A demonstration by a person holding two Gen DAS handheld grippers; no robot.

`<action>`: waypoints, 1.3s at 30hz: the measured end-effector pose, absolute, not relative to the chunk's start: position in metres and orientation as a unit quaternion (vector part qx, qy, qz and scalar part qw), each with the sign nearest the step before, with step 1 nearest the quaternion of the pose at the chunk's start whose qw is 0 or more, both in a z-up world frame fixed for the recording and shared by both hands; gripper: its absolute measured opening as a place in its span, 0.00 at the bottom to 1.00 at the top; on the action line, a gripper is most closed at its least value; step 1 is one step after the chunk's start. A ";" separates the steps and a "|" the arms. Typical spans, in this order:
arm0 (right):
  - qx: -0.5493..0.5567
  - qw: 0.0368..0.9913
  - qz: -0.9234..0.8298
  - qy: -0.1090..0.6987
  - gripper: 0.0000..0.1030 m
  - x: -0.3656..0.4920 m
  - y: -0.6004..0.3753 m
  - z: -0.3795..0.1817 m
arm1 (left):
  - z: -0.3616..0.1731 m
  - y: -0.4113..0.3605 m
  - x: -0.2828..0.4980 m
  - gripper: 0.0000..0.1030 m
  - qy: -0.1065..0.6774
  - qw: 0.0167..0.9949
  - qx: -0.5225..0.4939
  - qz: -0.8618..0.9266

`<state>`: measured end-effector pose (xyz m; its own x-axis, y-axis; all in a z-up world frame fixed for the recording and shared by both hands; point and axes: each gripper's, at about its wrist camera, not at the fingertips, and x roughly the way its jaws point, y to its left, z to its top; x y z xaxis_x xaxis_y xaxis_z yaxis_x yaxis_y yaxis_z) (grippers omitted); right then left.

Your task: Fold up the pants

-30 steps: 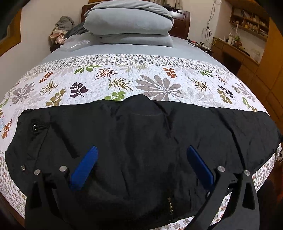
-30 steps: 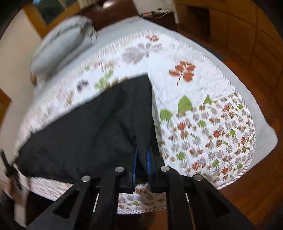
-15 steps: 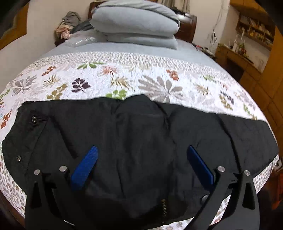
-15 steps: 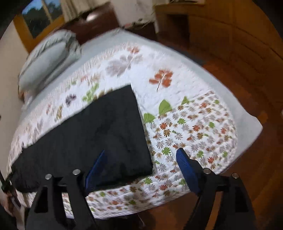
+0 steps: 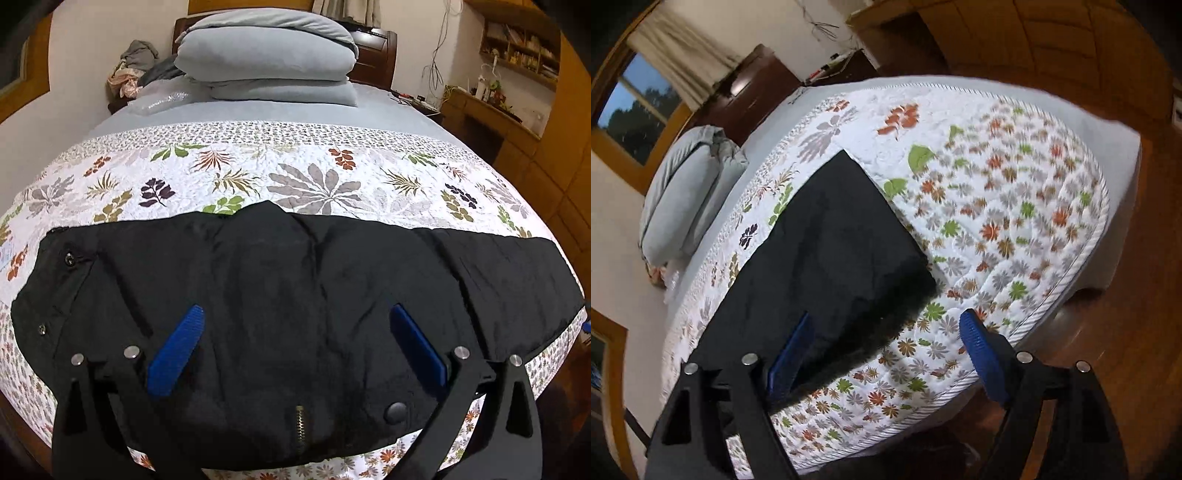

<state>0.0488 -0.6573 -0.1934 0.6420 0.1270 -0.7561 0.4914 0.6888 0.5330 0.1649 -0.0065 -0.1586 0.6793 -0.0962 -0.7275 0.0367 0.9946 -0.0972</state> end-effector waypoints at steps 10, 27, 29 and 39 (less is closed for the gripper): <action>0.472 0.788 -0.077 0.388 0.81 0.059 -0.659 -0.222 | -0.173 0.001 0.171 0.98 0.416 0.907 -0.057 -0.014; 0.396 0.825 -0.083 0.395 0.32 0.095 -0.638 -0.208 | -0.180 0.036 0.155 0.53 0.477 0.876 -0.059 -0.049; 0.384 0.832 -0.080 0.393 0.27 0.099 -0.636 -0.200 | -0.186 0.043 0.160 0.48 0.491 0.869 -0.054 -0.035; 0.350 0.867 -0.044 0.352 0.18 0.110 -0.615 -0.146 | -0.202 0.047 0.164 0.53 0.496 0.867 -0.037 -0.038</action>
